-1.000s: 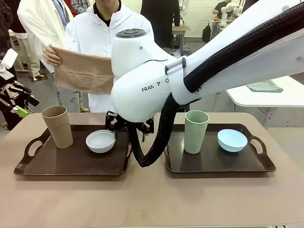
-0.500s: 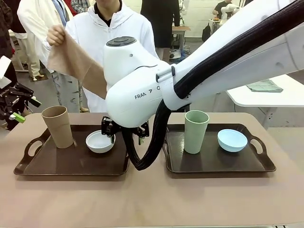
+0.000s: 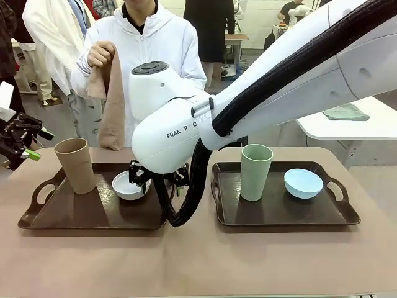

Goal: Set up a tray with a mat and arrange the tableware.
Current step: Pick up the Picnic Bowl and Reusable plastic cup from the Handle tray in front of the human's position and hold them in the air.

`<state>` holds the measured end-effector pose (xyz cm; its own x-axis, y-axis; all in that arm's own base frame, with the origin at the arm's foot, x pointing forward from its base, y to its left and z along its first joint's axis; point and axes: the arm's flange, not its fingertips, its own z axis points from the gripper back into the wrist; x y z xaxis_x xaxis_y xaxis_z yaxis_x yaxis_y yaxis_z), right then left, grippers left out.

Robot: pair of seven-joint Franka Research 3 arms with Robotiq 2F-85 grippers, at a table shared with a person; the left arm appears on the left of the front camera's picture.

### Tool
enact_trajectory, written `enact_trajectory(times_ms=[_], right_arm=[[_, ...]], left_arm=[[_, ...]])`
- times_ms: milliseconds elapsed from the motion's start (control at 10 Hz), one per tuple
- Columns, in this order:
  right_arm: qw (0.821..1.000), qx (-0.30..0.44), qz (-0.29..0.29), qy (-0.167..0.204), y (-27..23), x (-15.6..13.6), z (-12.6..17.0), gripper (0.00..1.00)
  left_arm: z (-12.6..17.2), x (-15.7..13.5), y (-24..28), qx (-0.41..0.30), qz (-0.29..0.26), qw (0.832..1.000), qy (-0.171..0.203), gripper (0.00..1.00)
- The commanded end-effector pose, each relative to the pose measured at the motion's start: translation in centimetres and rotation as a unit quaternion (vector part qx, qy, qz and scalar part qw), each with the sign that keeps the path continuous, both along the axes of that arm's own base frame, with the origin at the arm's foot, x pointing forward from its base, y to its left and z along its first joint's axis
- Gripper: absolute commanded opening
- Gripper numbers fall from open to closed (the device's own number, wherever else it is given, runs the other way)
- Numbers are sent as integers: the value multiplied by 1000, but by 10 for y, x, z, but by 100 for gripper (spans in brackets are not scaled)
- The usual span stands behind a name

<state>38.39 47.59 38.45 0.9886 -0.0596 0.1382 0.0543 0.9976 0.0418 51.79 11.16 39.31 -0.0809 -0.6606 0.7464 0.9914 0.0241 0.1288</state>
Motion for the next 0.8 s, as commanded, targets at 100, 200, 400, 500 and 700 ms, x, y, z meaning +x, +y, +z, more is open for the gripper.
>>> enact_trajectory(times_ms=[100, 200, 400, 500, 700], right_arm=[[999, 3, -27, -20, 22, 6, -16, 100], [999, 8, -41, -25, 22, 14, -20, 100], [997, 19, -59, -39, 26, 28, -24, 100], [997, 19, -59, -53, 28, 35, -25, 100], [997, 19, -30, -71, 32, 50, -27, 100]], left_arm=[[-9, 14, -3, 3, -15, 998, 64, 100], [-14, 17, -7, 3, -18, 998, 65, 100], [-20, 16, -11, -3, -26, 997, 67, 100], [-23, 15, -12, -3, -30, 997, 72, 100], [-25, 13, -21, -4, -39, 996, 80, 100]])
